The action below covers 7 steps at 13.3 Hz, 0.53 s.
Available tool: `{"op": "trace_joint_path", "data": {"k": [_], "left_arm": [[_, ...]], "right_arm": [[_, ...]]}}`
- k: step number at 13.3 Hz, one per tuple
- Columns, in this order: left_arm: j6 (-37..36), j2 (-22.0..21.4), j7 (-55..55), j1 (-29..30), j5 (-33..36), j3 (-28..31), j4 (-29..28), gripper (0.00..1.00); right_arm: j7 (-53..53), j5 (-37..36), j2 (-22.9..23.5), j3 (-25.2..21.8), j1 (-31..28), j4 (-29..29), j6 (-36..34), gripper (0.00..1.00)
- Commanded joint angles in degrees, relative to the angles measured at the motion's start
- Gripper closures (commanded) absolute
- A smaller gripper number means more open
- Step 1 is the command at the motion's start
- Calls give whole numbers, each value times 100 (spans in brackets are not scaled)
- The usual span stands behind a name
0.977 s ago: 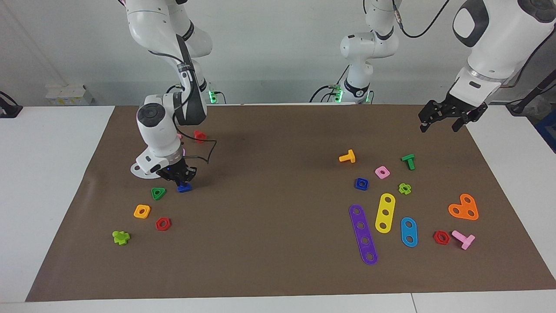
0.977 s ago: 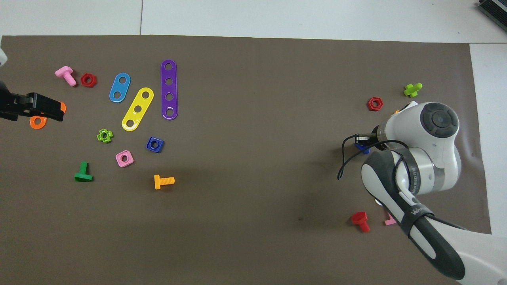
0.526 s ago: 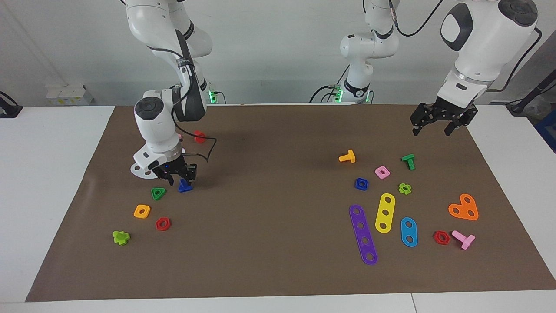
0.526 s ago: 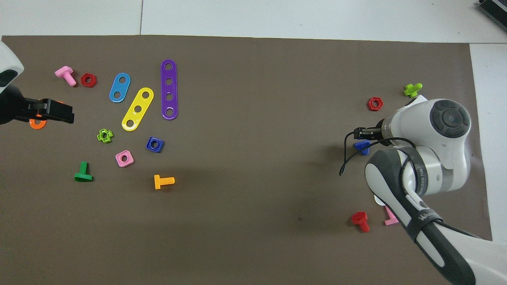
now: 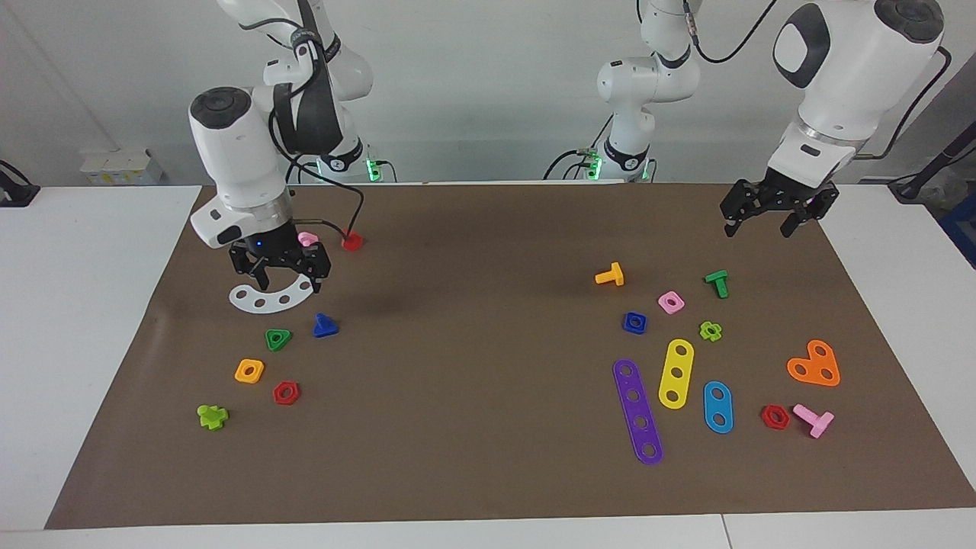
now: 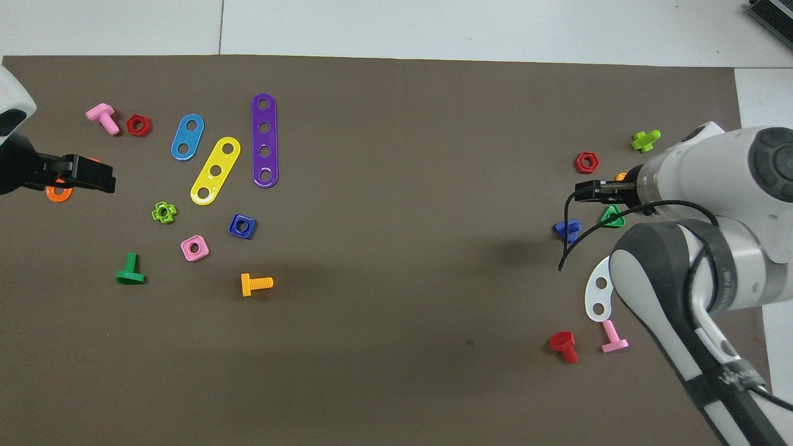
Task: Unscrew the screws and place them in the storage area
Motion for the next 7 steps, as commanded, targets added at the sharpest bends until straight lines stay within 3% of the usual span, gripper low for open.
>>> {"op": "trace_joint_path", "data": {"k": [1, 3, 7], "left_arm": [[137, -178, 49, -59, 85, 53, -221, 0], [137, -178, 40, -59, 85, 53, -212, 0], [120, -178, 22, -68, 85, 53, -212, 0]], "right_arm": [[-112, 50, -209, 53, -61, 424, -729, 3], [-120, 59, -385, 62, -35, 600, -1143, 2], [-155, 59, -307, 62, 53, 1330, -1970, 2]]}}
